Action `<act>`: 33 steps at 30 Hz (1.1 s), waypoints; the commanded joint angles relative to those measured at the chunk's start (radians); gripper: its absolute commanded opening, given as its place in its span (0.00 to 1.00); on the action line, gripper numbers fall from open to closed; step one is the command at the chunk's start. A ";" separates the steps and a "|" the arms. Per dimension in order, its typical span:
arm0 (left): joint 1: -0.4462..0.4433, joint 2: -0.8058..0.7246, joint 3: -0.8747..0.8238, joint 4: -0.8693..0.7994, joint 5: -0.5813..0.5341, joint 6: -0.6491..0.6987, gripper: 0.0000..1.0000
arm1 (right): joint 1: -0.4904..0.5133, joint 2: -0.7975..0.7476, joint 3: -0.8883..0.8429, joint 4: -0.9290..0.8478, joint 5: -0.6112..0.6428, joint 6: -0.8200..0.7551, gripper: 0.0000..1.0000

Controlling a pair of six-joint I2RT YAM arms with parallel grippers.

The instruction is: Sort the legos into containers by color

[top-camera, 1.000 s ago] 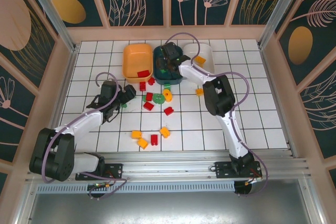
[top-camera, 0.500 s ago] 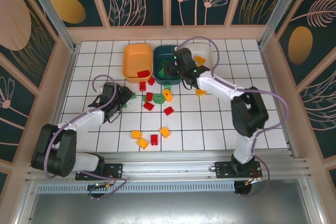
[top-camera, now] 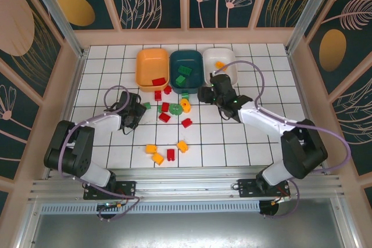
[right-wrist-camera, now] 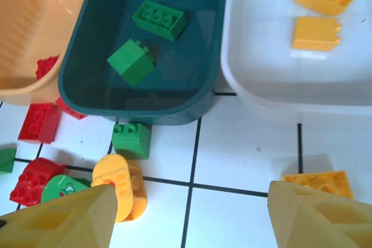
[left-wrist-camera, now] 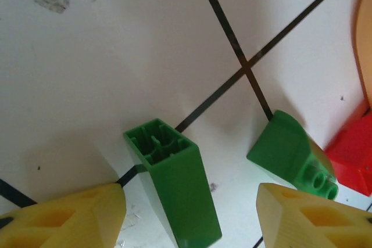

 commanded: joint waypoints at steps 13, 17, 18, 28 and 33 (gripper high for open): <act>0.036 0.132 0.059 -0.080 -0.052 0.000 0.41 | -0.048 -0.126 -0.118 0.060 -0.016 0.020 0.69; 0.037 0.124 0.061 -0.080 -0.075 0.026 0.32 | -0.049 -0.148 -0.125 0.051 -0.015 0.013 0.69; 0.037 0.115 0.061 -0.077 -0.083 0.038 0.28 | -0.050 -0.154 -0.125 0.048 -0.012 0.011 0.69; 0.029 -0.044 0.096 0.001 -0.060 0.198 0.06 | -0.108 -0.222 -0.135 0.010 -0.020 0.001 0.69; -0.080 0.027 0.338 -0.041 -0.036 0.368 0.05 | -0.175 -0.247 -0.151 -0.012 -0.043 0.004 0.68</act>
